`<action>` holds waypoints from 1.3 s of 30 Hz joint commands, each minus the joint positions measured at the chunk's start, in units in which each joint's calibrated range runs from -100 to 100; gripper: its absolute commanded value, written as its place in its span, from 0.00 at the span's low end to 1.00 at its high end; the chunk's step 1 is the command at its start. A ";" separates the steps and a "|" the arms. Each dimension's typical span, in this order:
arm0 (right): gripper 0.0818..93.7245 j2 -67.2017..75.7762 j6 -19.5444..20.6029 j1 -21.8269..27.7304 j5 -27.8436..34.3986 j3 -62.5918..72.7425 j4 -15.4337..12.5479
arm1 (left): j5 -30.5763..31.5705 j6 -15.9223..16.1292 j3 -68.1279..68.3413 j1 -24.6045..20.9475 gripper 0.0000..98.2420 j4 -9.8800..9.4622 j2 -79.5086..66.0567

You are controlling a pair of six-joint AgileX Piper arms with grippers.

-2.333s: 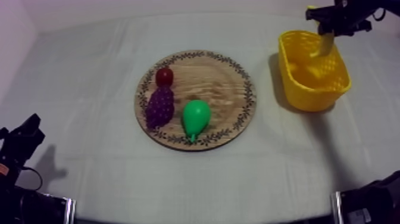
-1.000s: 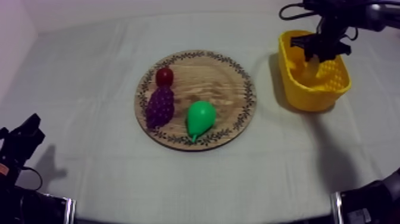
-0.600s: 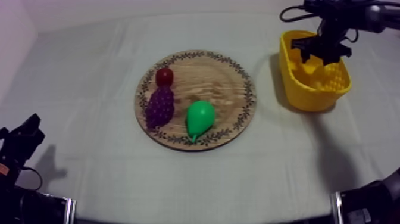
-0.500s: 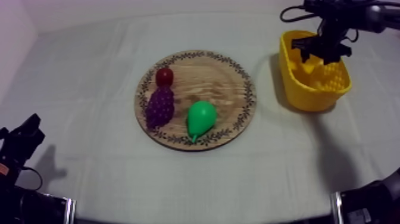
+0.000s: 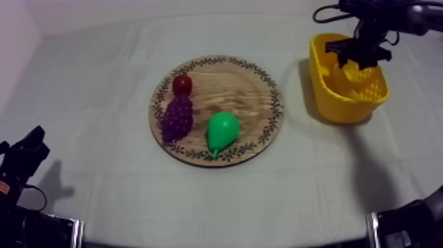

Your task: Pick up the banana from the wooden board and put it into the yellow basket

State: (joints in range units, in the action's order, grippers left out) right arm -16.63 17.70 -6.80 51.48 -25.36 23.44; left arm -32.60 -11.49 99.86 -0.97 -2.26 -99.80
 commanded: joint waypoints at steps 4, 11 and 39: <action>0.50 0.00 1.27 -0.52 -0.44 -1.19 0.86 | 0.02 -0.01 0.03 -0.01 0.00 -0.01 -0.03; 0.50 0.71 1.59 -0.94 -0.39 -1.96 0.98 | 0.02 -0.01 0.03 -0.01 0.00 -0.01 -0.03; 0.01 56.74 -5.77 0.59 -8.75 -23.30 -8.60 | 0.02 -0.01 0.03 -0.01 0.00 -0.01 -0.03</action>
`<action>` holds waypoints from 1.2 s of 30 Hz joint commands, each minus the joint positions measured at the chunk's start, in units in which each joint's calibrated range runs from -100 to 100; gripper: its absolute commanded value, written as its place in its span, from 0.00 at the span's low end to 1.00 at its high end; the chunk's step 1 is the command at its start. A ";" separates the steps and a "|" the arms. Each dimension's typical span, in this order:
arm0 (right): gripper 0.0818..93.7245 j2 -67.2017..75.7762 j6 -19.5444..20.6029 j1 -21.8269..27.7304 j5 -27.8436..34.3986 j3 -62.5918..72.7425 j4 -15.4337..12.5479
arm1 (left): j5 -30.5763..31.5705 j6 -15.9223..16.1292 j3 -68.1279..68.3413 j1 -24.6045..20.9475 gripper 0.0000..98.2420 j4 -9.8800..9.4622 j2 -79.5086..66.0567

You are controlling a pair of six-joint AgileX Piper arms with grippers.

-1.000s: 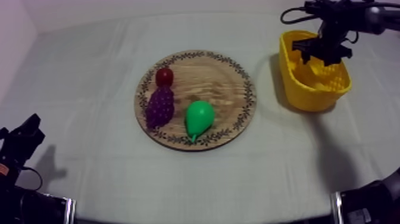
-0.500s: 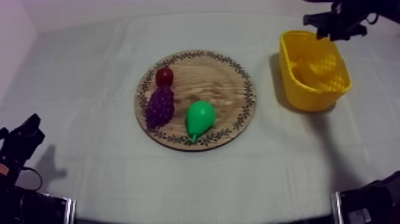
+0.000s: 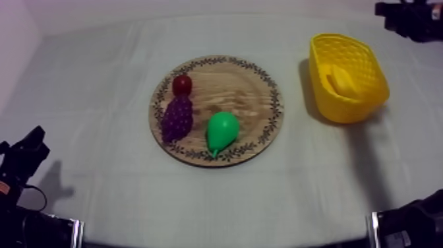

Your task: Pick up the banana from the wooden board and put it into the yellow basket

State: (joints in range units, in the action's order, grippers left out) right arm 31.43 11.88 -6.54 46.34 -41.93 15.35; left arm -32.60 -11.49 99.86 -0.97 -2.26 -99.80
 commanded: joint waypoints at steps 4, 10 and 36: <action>0.01 18.30 -1.67 1.63 -10.79 -19.06 -2.94 | 0.02 -0.01 0.03 -0.01 0.00 -0.01 -0.03; 0.00 31.34 -7.88 1.66 -16.20 -36.91 -8.41 | 0.02 -0.01 0.03 -0.01 0.00 -0.01 -0.03; 0.00 64.21 -19.46 2.82 -8.62 -57.68 -17.00 | 0.02 -0.02 0.03 -0.01 0.00 -0.01 -0.03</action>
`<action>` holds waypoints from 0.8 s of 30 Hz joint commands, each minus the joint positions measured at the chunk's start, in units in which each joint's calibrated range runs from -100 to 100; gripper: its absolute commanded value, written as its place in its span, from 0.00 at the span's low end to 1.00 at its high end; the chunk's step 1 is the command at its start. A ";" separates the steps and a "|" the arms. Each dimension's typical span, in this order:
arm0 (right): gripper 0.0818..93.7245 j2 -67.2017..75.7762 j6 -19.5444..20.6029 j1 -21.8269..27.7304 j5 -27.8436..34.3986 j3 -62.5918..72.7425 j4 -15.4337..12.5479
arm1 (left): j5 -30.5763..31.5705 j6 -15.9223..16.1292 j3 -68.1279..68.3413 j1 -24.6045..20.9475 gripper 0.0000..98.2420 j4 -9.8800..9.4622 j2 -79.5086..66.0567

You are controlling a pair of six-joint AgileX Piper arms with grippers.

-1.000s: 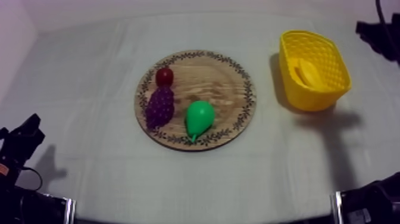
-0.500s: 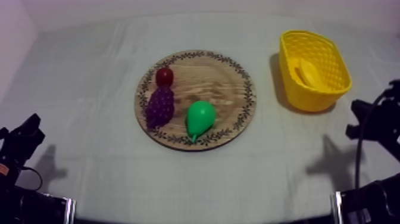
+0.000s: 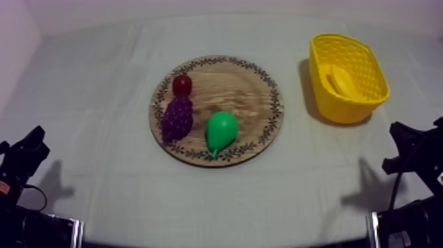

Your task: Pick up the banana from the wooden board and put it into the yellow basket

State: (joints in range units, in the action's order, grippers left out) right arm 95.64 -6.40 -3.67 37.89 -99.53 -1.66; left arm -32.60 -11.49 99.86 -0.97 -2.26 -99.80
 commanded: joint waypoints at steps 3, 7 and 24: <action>0.00 0.08 -3.46 -0.07 -0.15 -0.11 0.25 | 0.02 -0.01 0.03 -0.01 0.00 -0.01 -0.03; 0.00 0.11 -4.64 -0.08 -0.14 -0.13 0.34 | 0.02 -0.01 0.03 -0.01 0.00 -0.01 -0.03; 0.00 0.09 -4.80 7.36 0.40 -0.13 0.56 | 0.02 -0.01 0.03 -0.08 0.00 -0.01 -0.03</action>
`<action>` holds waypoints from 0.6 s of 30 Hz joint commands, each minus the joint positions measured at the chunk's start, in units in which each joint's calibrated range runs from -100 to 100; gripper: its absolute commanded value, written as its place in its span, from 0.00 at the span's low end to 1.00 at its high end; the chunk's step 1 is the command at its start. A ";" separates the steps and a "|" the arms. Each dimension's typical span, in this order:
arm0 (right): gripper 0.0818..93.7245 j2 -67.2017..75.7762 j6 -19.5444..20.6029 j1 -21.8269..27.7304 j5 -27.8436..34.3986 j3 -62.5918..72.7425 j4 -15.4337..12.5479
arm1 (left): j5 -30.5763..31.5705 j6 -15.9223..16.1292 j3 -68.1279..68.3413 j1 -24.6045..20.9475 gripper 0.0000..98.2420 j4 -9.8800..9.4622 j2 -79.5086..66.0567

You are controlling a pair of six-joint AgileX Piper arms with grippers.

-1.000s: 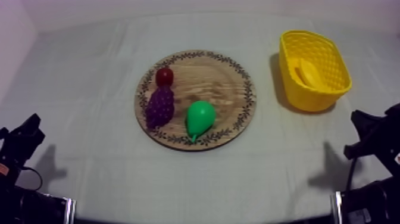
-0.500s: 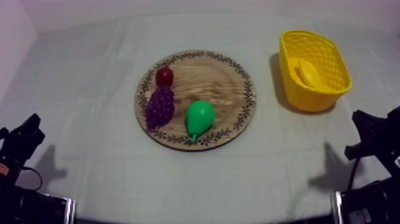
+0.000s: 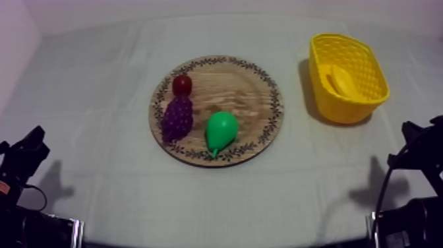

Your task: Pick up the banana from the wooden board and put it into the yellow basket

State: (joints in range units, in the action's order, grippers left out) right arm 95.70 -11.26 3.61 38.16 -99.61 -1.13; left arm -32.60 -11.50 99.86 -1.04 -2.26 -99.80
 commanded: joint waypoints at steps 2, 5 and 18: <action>0.00 0.04 0.11 0.23 0.13 -0.05 0.03 | 0.02 0.00 0.03 -0.01 0.00 -0.01 -0.03; 0.00 0.05 0.14 0.32 0.14 -0.05 0.03 | 0.02 0.00 0.03 -0.01 0.00 -0.01 -0.03; 0.00 0.05 0.13 0.37 0.14 -0.05 -0.01 | 0.02 0.00 0.03 -0.01 0.00 -0.01 -0.03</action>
State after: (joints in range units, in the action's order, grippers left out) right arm 95.70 -11.14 3.99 38.31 -99.61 -1.13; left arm -32.60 -11.50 99.86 -1.04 -2.26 -99.80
